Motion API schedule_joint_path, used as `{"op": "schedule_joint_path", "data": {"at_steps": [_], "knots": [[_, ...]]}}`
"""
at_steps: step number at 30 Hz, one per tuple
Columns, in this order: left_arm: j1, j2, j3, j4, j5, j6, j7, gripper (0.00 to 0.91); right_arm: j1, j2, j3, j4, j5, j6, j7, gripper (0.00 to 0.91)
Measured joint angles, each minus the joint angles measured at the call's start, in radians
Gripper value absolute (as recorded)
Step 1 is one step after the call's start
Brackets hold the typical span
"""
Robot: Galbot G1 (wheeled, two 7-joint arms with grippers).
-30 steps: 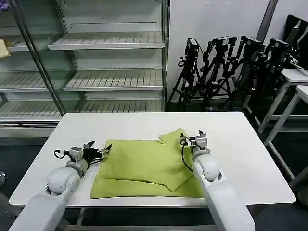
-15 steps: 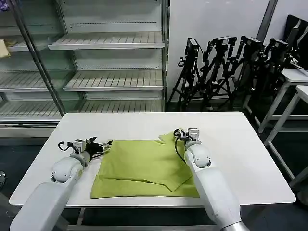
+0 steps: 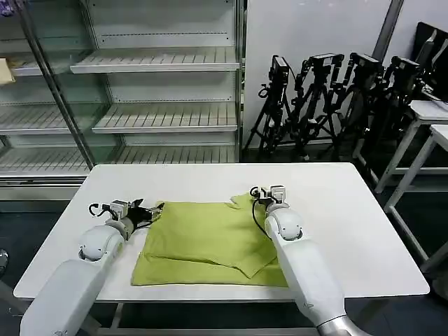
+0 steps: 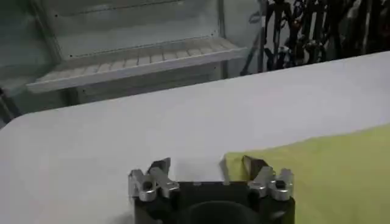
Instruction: Fold and organize the clothes.
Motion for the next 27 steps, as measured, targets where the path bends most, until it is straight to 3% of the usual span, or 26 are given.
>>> {"op": "schedule_joint_path", "data": {"at_steps": [17,27], "knots": [[0.016,-0.004,0.006,-0.031,-0.008,0.006,0.007,0.010,-0.013,-0.013,-0.007,0.018,0.003,0.017,-0.019,0.000],[0.039,0.011,0.000,-0.086,-0.030,-0.009,-0.026,0.010,-0.065,-0.050,-0.006,0.117,0.017,0.017,-0.009,0.000]]}}
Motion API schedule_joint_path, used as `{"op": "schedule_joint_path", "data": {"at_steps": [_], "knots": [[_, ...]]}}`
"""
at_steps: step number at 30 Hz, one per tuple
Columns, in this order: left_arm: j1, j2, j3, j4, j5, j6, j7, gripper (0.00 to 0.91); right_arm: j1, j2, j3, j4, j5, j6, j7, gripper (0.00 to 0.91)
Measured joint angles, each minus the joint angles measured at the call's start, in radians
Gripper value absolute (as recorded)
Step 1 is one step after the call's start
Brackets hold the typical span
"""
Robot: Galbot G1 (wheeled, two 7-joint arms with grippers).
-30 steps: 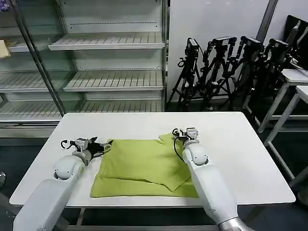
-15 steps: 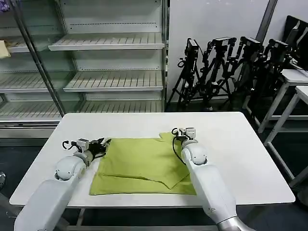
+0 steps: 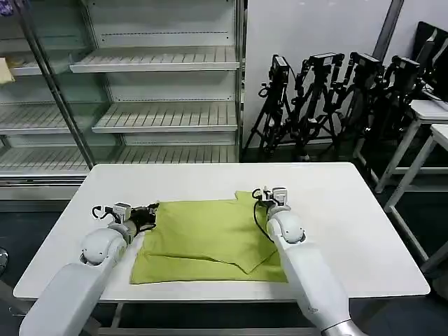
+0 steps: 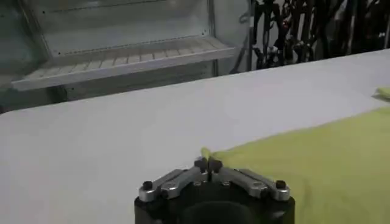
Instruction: Fold and organize the clothes.
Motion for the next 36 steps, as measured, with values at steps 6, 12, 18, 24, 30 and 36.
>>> {"op": "schedule_joint_path", "data": {"at_steps": [6,12,18,24,30,36], "knots": [[0.032,0.015,-0.018,-0.069,-0.020,-0.014,-0.031,0.010,-0.054,-0.032,0.004,0.103,0.009,-0.003,0.005,0.000],[0.088,0.032,-0.044,-0.159,-0.043,-0.025,-0.064,0.010,-0.120,-0.069,0.015,0.219,0.021,-0.007,0.011,0.000],[0.160,0.056,-0.076,-0.249,-0.060,-0.025,-0.076,0.010,-0.196,-0.105,0.029,0.326,0.023,-0.008,0.011,0.000],[0.247,0.067,-0.108,-0.331,-0.056,-0.037,-0.084,0.010,-0.290,-0.130,0.040,0.430,0.018,-0.003,0.005,0.000],[0.319,0.076,-0.141,-0.383,-0.035,-0.039,-0.082,0.010,-0.371,-0.146,0.054,0.506,0.001,0.004,0.007,0.000],[0.372,0.087,-0.166,-0.406,-0.013,-0.039,-0.070,0.010,-0.432,-0.156,0.067,0.571,-0.007,-0.003,0.015,0.000]]}}
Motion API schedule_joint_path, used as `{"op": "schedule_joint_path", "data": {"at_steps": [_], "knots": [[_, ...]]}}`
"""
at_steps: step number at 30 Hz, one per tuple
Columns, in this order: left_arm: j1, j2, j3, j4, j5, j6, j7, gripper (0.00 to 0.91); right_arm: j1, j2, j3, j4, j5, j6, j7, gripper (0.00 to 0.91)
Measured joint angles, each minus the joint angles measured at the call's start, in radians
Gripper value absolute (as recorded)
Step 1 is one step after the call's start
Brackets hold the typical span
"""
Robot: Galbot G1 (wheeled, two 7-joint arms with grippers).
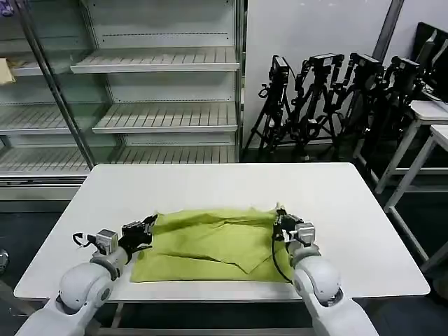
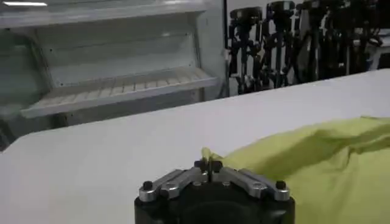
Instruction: Fold and organize the clothes.
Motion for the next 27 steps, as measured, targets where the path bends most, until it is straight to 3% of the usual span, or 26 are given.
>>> {"op": "schedule_joint_path", "data": {"at_steps": [27], "knots": [[0.071,0.027,-0.015,-0.031,0.035,-0.002,0.025,0.010,-0.122,-0.023,0.018,0.118,-0.043,-0.015,0.002,0.000]]}}
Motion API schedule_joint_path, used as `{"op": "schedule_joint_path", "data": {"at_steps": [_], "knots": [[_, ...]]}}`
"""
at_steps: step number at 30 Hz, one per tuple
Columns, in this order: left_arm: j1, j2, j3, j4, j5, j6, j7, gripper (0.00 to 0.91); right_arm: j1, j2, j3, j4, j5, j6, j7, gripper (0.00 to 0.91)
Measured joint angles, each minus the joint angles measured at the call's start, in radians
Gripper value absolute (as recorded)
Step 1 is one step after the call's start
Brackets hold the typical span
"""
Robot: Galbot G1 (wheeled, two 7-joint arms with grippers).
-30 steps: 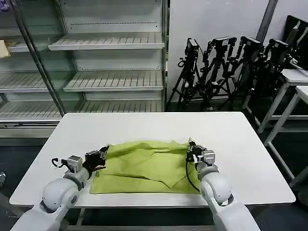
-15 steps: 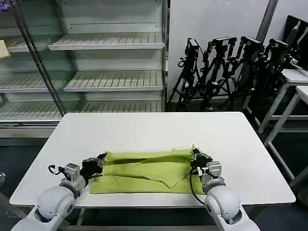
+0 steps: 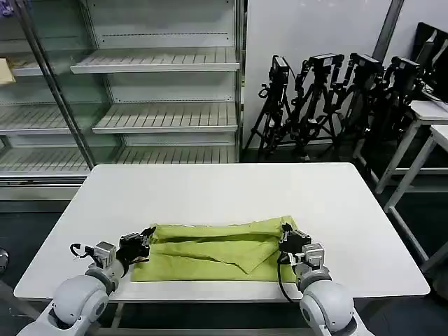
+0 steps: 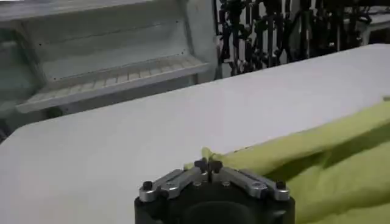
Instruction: Fold and organize the clothes.
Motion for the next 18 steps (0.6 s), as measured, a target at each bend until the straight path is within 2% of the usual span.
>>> {"op": "schedule_joint_path", "data": {"at_steps": [11,12,13,14,15,16,18], "knots": [[0.039,0.011,-0.013,-0.031,0.010,0.023,-0.003,0.010,-0.029,-0.014,0.012,0.032,-0.006,-0.006,0.006,0.000],[0.043,0.009,-0.012,-0.032,0.011,0.025,-0.004,0.151,-0.032,-0.014,0.010,0.032,-0.008,-0.006,0.006,0.000],[0.046,0.008,-0.012,-0.035,0.012,0.027,-0.004,0.786,-0.035,-0.014,0.009,0.032,-0.009,-0.006,0.005,0.000],[0.049,0.007,-0.012,-0.038,0.013,0.029,-0.004,0.907,-0.038,-0.014,0.008,0.032,-0.012,-0.006,0.005,0.504],[0.053,0.006,-0.012,-0.042,0.015,0.032,-0.005,0.907,-0.042,-0.013,0.005,0.032,-0.015,-0.006,0.003,0.504],[0.058,0.005,-0.012,-0.047,0.019,0.035,-0.007,0.907,-0.046,-0.012,0.004,0.032,-0.018,-0.006,0.002,0.907],[0.066,0.003,-0.010,-0.055,0.028,0.039,-0.016,0.907,-0.056,-0.009,0.004,0.032,-0.026,-0.006,-0.003,0.907]]}}
